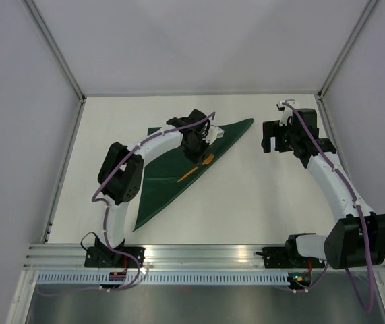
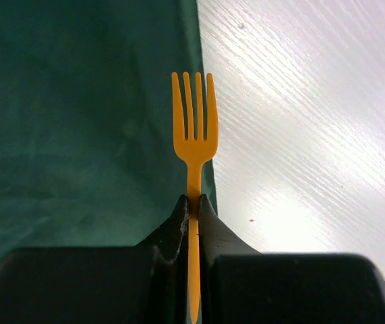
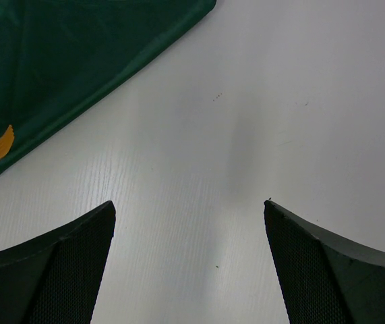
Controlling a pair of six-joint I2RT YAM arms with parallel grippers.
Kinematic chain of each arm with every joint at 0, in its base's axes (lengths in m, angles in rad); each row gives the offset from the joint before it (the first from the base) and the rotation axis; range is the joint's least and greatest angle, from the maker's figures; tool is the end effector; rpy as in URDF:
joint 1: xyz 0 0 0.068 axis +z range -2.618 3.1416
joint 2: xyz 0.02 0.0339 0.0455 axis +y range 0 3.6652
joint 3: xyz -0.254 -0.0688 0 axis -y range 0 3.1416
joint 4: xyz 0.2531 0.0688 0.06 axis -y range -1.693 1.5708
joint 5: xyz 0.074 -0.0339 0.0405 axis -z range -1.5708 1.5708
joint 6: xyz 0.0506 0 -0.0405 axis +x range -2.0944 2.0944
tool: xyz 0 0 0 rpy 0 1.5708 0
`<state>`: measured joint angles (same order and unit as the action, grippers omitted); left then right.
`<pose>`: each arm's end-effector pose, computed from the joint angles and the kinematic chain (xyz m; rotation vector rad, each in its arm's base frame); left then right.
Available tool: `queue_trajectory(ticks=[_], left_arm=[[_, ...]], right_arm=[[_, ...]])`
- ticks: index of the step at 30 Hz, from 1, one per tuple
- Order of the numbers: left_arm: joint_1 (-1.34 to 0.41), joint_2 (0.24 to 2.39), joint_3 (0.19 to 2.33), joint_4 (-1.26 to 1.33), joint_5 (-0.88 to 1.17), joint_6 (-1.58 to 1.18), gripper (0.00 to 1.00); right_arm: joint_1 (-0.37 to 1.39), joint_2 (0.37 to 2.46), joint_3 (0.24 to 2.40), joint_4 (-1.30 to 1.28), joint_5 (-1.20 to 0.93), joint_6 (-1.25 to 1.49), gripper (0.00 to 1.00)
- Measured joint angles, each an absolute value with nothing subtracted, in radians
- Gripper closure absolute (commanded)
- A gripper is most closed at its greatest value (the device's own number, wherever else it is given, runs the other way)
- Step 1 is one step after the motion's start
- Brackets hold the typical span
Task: Fold the napkin, place the utensils inside, and roll it up
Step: Place the fork on the napkin.
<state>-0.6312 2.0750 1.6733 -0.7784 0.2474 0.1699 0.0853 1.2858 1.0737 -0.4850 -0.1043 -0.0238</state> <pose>0.3527 -0.2732 0.1784 1.1476 2.5346 -0.4625 0.3024 0.0311 0.2828 -0.1788 2.2607 0.1508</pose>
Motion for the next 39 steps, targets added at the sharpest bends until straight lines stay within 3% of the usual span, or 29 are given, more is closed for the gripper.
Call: queue_trajectory(ticks=[39], left_arm=[[-0.659, 2.152, 1.620, -0.600, 0.237, 0.085, 0.96]], right_arm=[[0.085, 1.285, 1.069, -0.482, -0.097, -0.024, 0.04]])
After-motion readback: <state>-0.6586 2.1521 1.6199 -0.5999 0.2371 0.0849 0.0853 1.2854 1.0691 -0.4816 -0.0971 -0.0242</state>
